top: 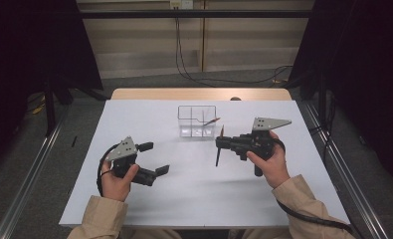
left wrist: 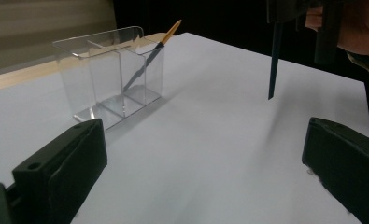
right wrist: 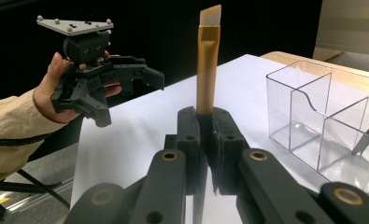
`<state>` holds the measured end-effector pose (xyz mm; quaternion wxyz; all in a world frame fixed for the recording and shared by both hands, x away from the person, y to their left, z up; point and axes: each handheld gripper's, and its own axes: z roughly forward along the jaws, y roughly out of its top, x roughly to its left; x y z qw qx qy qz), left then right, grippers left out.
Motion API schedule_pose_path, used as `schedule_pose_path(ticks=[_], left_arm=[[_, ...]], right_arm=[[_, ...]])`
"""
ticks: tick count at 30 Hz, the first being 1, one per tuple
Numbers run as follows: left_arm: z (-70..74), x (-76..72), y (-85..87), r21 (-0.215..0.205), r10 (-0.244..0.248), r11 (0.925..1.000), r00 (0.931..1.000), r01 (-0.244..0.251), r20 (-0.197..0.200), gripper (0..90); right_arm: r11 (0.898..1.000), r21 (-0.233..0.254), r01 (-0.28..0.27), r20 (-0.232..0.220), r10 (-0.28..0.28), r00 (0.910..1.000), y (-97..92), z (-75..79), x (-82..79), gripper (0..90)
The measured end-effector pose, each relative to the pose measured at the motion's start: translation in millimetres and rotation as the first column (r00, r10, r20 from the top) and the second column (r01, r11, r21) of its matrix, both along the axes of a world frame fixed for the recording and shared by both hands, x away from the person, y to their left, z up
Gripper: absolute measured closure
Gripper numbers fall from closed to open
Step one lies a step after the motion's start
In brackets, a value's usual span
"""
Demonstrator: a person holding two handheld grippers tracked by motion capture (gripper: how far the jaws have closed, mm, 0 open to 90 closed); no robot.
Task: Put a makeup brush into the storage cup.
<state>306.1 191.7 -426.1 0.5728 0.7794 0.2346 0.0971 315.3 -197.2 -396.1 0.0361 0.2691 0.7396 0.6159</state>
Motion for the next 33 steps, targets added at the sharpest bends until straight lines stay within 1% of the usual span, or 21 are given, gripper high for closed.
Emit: schedule_pose_path(ticks=[2, 3, 4, 12, 14, 16, 17, 18, 19, 20, 23, 24, 31, 33], left_arm=[[-0.2, -0.9, 3.5, 0.002, 0.016, 0.9999, 0.9999, -0.016, 0.002, 0.0], [-0.5, -1.1, 4.9, -0.004, 0.014, 0.9999, 0.9999, -0.014, 0.001, 0.0], [0.0, -1.5, 6.8, 0.006, 0.02, 0.9998, 0.9998, -0.02, 0.006, 0.0], [0.4, -3.4, 21.2, -0.007, 0.049, 0.9988, 0.9988, -0.049, 0.01, 0.2], [0.7, -4.1, 23.6, -0.005, 0.058, 0.9983, 0.9982, -0.058, 0.014, 0.1], [0.9, -4.9, 25.4, 0.007, 0.065, 0.9979, 0.9978, -0.065, 0.017, 0.1], [0.7, -5.2, 25.9, 0.003, 0.065, 0.9979, 0.9978, -0.065, 0.015, 0.1], [0.4, -5.0, 26.7, -0.001, 0.055, 0.9985, 0.9984, -0.055, 0.016, 0.2], [0.5, -5.5, 27.3, 0.005, 0.066, 0.9978, 0.9976, -0.066, 0.021, 0.1], [0.5, -5.8, 27.9, 0.003, 0.068, 0.9976, 0.9975, -0.068, 0.02, 0.1], [0.2, -5.8, 30.5, -0.001, 0.07, 0.9975, 0.9972, -0.07, 0.027, 0.1], [0.0, -5.8, 31.9, -0.001, 0.071, 0.9975, 0.9972, -0.071, 0.024, 0.2], [-0.4, -7.7, 38.4, -0.01, 0.093, 0.9957, 0.9951, -0.092, 0.033, 0.1], [-0.6, -8.6, 39.0, -0.01, 0.09, 0.9959, 0.9954, -0.09, 0.033, 0.0]], right_arm=[[1.0, 0.004, 0.002, 0.001, -0.002, 1.0, -0.6, -0.2, 0.3, 83.6], [1.0, 0.003, 0.005, 0.003, -0.005, 1.0, -0.9, -0.2, 0.2, 83.6], [1.0, 0.004, 0.005, 0.004, -0.005, 1.0, -1.2, -0.2, 0.4, 83.6], [1.0, 0.002, 0.01, 0.012, -0.01, 0.9999, -2.8, 1.7, 0.9, 83.6], [1.0, 0.004, 0.012, 0.015, -0.012, 0.9998, -3.0, 2.0, 0.9, 83.6], [1.0, 0.004, 0.012, 0.014, -0.012, 0.9998, -3.2, 2.1, 1.1, 83.6], [1.0, 0.005, 0.013, 0.015, -0.013, 0.9998, -3.3, 2.1, 1.2, 83.7], [1.0, 0.006, 0.013, 0.015, -0.013, 0.9998, -3.4, 2.1, 1.3, 83.7], [1.0, 0.004, 0.015, 0.017, -0.015, 0.9997, -3.5, 2.2, 1.4, 83.6], [1.0, 0.005, 0.015, 0.017, -0.015, 0.9997, -3.7, 2.3, 1.5, 83.6], [1.0, 0.005, 0.016, 0.021, -0.016, 0.9996, -4.0, 2.4, 1.7, 83.6], [1.0, 0.003, 0.017, 0.022, -0.017, 0.9996, -4.0, 2.4, 1.9, 83.6], [1.0, 0.0, 0.022, 0.031, -0.022, 0.9993, -3.9, 5.0, 4.2, 83.6], [1.0, -0.005, 0.027, 0.037, -0.027, 0.999, -3.8, 6.0, 5.1, 83.7]])
